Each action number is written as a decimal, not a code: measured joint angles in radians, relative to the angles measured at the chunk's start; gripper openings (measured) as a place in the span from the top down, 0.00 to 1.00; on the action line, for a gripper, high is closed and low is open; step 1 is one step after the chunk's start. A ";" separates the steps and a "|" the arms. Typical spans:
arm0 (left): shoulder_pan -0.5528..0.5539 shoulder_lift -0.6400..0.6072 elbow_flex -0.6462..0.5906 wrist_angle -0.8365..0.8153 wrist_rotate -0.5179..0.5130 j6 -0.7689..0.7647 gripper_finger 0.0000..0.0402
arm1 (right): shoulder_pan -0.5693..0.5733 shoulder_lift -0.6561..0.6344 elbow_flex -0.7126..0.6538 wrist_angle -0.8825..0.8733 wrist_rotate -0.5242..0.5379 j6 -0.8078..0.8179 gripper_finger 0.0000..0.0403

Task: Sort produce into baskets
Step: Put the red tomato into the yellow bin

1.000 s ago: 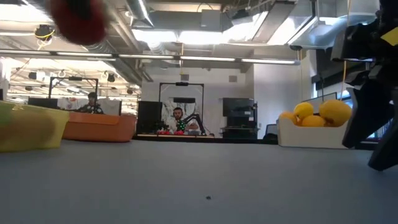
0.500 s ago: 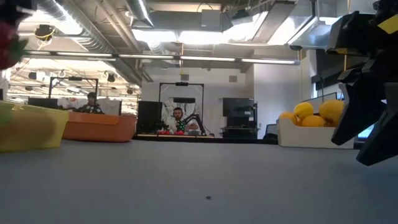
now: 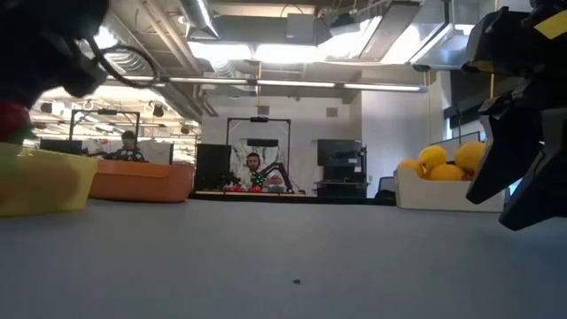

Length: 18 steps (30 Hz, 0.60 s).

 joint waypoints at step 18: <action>0.039 0.000 -0.049 0.053 -0.017 0.116 0.27 | 0.000 0.000 0.001 0.011 0.000 0.003 0.20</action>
